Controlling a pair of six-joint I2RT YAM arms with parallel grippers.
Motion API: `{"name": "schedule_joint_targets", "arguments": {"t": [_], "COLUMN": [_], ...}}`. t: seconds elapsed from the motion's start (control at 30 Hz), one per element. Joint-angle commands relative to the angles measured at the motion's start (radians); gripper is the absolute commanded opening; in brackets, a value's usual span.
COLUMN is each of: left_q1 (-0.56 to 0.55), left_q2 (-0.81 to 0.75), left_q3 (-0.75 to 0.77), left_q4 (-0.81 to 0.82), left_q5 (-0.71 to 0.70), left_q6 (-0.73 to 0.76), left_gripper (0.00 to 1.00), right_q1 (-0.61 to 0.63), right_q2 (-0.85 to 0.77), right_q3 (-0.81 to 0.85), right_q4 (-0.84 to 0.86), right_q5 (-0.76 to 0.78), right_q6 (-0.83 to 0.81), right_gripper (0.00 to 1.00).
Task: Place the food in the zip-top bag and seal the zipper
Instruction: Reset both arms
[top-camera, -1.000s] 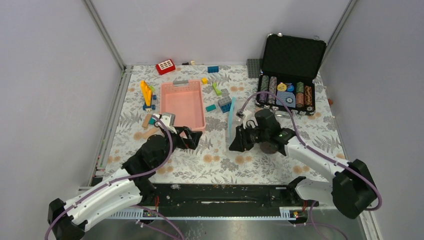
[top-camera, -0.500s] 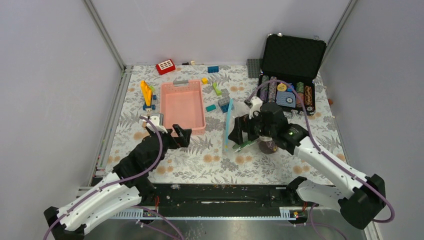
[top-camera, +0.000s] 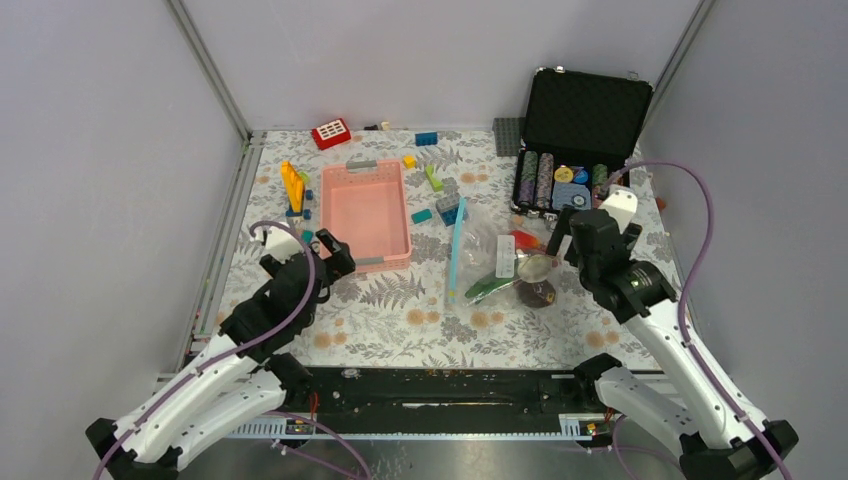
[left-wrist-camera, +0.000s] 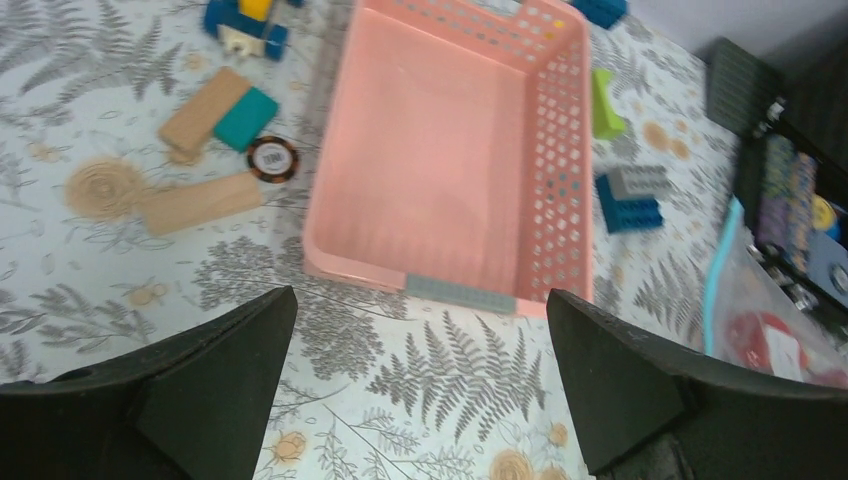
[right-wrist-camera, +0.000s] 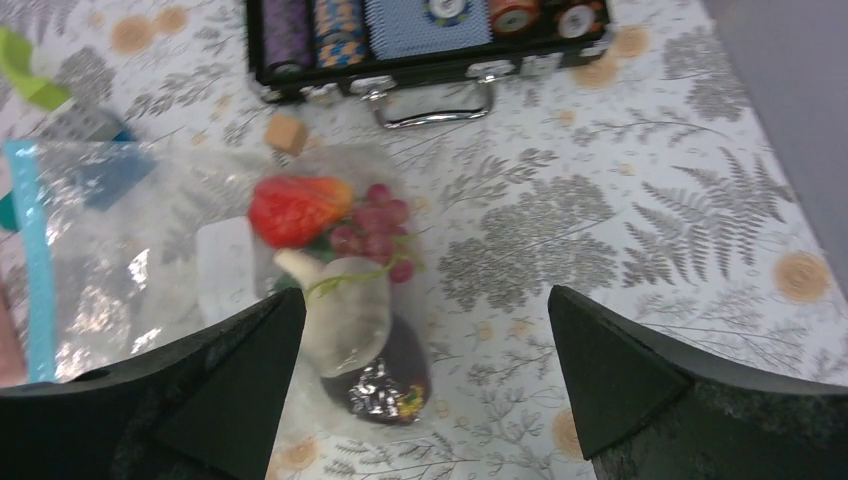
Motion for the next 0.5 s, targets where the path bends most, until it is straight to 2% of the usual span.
{"name": "schedule_joint_targets", "arguments": {"t": [0.0,0.2,0.4,0.47], "left_q1": [0.096,0.189,0.299,0.329], "left_q2": [0.013,0.041,0.063,0.080], "left_q3": [0.058,0.061,0.020,0.027], "left_q4": [-0.061,-0.006,0.196,0.192], "left_q5": [0.011,0.192,0.551,0.585], "left_q6": [-0.070,0.002,0.041,0.036], "left_gripper": [0.99,0.99,0.99,0.99], "right_q1": [-0.026,-0.027,-0.027,-0.027], "right_q2": [-0.084,-0.212,-0.231,-0.234], "right_q3": [-0.029,-0.094,-0.109,-0.109], "right_q4": [-0.024,0.060,0.083,0.087], "right_q5": [0.157,0.103,0.077,0.063], "right_q6": [0.032,-0.022,-0.043,-0.046], "right_gripper": [1.00,1.00,1.00,1.00]}}
